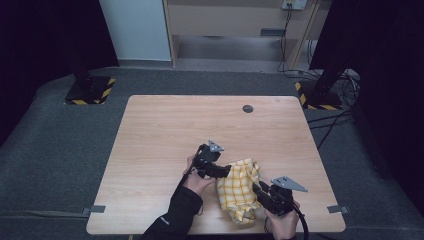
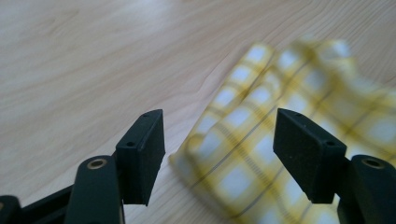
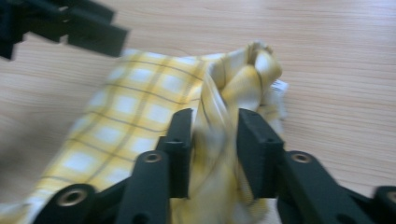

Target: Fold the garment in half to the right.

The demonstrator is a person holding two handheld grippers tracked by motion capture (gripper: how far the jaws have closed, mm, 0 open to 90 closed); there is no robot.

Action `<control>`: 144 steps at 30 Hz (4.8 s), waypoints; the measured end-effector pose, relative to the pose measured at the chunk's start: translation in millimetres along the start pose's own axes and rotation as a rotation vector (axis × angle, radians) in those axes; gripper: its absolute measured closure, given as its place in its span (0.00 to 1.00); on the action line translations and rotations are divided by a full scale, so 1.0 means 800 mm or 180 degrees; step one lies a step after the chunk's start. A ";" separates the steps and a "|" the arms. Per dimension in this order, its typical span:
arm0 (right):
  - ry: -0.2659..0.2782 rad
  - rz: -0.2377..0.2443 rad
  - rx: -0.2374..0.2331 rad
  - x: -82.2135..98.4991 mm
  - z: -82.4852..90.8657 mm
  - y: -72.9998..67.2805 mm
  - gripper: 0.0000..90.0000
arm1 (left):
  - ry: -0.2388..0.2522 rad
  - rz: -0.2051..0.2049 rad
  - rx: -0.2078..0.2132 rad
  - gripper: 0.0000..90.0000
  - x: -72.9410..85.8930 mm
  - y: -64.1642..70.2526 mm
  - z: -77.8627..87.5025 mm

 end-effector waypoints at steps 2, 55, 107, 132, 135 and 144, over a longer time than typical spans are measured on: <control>-0.0035 0.0050 0.0118 0.001 -0.003 0.004 0.67 | -0.0037 0.0040 0.0009 0.36 0.009 -0.009 -0.003; -0.0045 0.0934 -0.0552 0.052 0.014 -0.042 0.29 | 0.0018 -0.0034 -0.0157 0.23 0.021 -0.019 -0.010; -0.0223 0.0713 -0.0270 -0.070 -0.081 0.047 0.44 | -0.0008 0.0033 0.0516 0.18 0.106 0.070 0.019; -0.0173 0.0687 -0.0437 -0.067 -0.074 0.026 0.96 | -0.0001 0.0027 0.0491 0.18 0.104 0.063 0.019; -0.0087 0.0666 -0.0463 -0.077 -0.069 0.021 0.97 | 0.0033 0.0025 0.0503 0.18 0.103 0.063 0.021; 0.0112 0.0737 -0.0347 -0.103 -0.077 0.008 0.96 | 0.0025 0.0017 0.0508 0.17 0.104 0.062 0.020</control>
Point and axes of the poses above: each handheld gripper's, and its own axes: z roughly backward along the jaws, x roughly out of its underside, y roughly to its right, the point moved 5 cm from there along -z, roughly forward along the jaws, and after that the axes turned 15 degrees about x, right-handed, at the moved point
